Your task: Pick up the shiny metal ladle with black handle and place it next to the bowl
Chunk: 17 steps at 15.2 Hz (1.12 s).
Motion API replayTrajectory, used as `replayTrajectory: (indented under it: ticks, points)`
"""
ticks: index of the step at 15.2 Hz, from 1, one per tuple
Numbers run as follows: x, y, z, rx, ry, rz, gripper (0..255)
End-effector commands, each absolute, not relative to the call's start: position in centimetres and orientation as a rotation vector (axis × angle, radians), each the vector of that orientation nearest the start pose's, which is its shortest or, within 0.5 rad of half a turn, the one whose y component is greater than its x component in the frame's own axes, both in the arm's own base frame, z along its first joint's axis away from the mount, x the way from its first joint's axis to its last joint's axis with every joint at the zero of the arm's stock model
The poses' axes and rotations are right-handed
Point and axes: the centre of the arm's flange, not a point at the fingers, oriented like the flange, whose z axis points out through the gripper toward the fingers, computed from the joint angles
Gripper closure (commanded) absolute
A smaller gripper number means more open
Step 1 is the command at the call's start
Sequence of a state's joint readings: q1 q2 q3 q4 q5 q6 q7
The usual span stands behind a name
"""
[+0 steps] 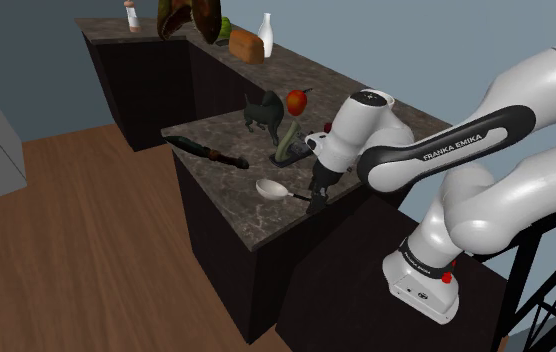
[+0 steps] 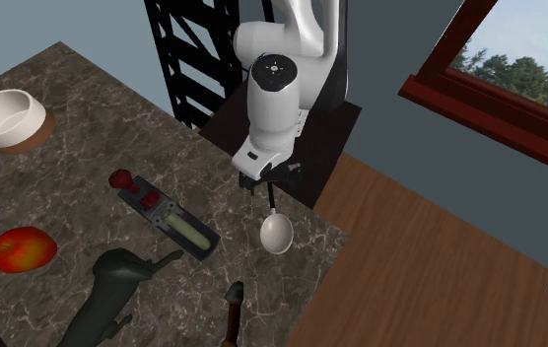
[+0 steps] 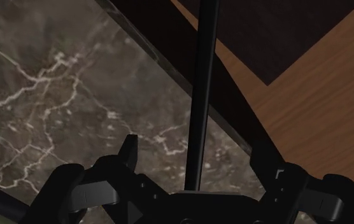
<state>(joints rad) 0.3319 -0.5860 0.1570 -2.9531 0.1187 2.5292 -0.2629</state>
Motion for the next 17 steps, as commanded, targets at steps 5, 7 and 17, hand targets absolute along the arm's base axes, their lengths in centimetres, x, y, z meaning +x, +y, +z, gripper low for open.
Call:
replayTrajectory:
  ticks: [5,7,17]
  points:
    - [29.2,14.4,33.2,-2.967,-0.985,-0.251,255]
    - [29.2,14.4,33.2,-2.967,-0.985,-0.251,255]
    - [29.2,14.4,34.7,-2.967,-0.985,-0.251,255]
